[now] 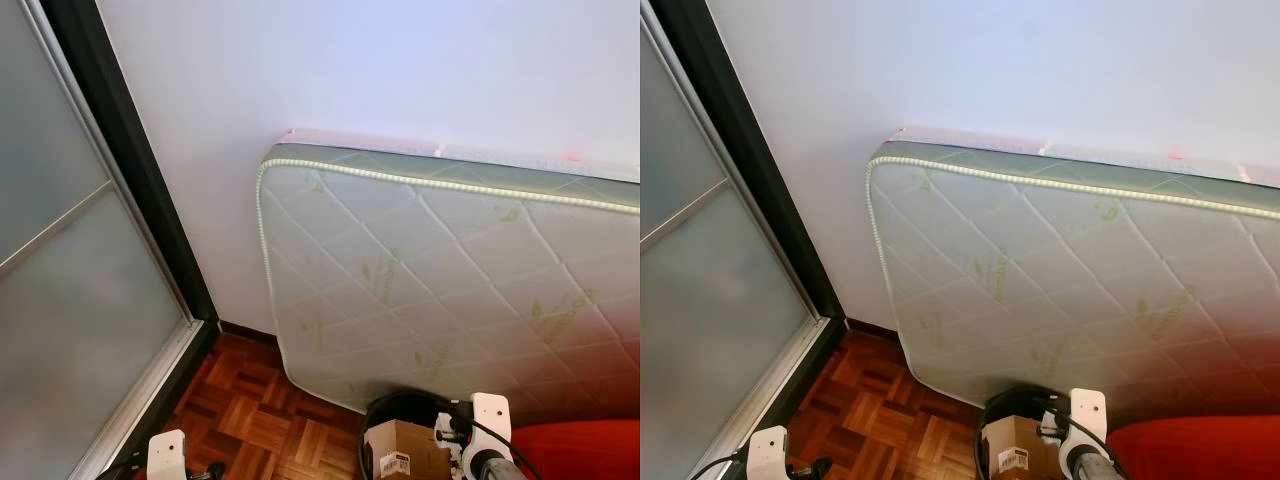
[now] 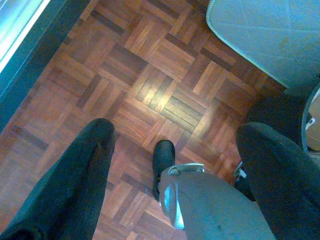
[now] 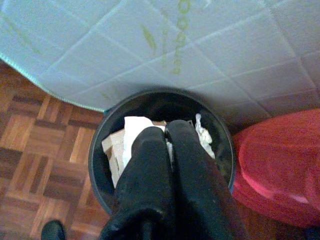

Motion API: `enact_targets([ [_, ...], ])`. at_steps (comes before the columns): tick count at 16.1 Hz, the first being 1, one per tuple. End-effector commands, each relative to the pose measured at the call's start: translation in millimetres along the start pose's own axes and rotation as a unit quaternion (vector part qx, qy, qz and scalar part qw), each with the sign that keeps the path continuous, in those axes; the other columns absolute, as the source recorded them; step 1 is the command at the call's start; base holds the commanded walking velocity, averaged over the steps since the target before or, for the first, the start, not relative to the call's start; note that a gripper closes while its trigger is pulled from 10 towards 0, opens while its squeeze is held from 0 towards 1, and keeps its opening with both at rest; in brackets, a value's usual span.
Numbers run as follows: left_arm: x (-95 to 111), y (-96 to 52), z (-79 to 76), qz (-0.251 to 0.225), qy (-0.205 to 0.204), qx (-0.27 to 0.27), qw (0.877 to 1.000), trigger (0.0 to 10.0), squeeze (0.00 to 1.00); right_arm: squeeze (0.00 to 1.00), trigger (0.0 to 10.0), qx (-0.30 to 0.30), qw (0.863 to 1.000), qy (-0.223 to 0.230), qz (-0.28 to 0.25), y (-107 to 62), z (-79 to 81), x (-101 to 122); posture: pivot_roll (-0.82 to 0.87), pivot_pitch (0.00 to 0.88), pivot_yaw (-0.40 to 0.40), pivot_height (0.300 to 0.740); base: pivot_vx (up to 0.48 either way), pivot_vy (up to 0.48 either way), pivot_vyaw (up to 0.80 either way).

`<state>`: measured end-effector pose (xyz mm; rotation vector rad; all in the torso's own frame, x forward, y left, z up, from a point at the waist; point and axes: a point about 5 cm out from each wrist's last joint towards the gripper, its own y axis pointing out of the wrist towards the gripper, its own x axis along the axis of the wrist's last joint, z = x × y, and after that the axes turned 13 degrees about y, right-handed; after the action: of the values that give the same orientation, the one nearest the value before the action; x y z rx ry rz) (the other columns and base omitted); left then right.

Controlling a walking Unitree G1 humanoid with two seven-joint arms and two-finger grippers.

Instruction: Clean up the room

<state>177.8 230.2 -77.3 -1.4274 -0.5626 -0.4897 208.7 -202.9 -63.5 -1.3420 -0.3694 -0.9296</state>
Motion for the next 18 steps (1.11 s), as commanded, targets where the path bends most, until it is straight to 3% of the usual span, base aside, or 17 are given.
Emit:
enact_targets([
  [1, -3, -0.8, 2.6, 0.008, 0.003, 0.002, 1.0, 10.0, 0.0, 0.0, 10.0, 0.003, 1.0, 0.015, -0.011, -0.2, 1.3, 1, 0.03, 0.016, 0.012, 0.74, 0.0, 0.0, 0.0],
  [8, -2, -0.9, 3.4, 0.006, 0.003, 0.003, 1.0, 10.0, 0.0, 0.0, 10.0, 0.004, 0.999, 0.033, -0.038, -1.0, 2.4, 4, 0.04, 0.014, 0.017, 0.74, 0.0, 0.0, 0.0],
  [10, -2, -0.9, 3.8, 0.005, 0.003, 0.003, 1.0, 10.0, 0.0, 0.0, 10.0, 0.036, 0.994, 0.029, -0.104, 15.2, 38.3, 55, 0.04, 0.014, 0.018, 0.74, 0.0, 0.0, 0.0],
  [18, -2, -1.1, 4.5, 0.006, 0.002, 0.004, 1.0, 10.0, 0.0, 0.0, 10.0, -0.001, 0.997, 0.025, -0.073, 13.6, 23.2, 44, 0.04, 0.023, 0.018, 0.74, 0.0, 0.0, 0.0],
])
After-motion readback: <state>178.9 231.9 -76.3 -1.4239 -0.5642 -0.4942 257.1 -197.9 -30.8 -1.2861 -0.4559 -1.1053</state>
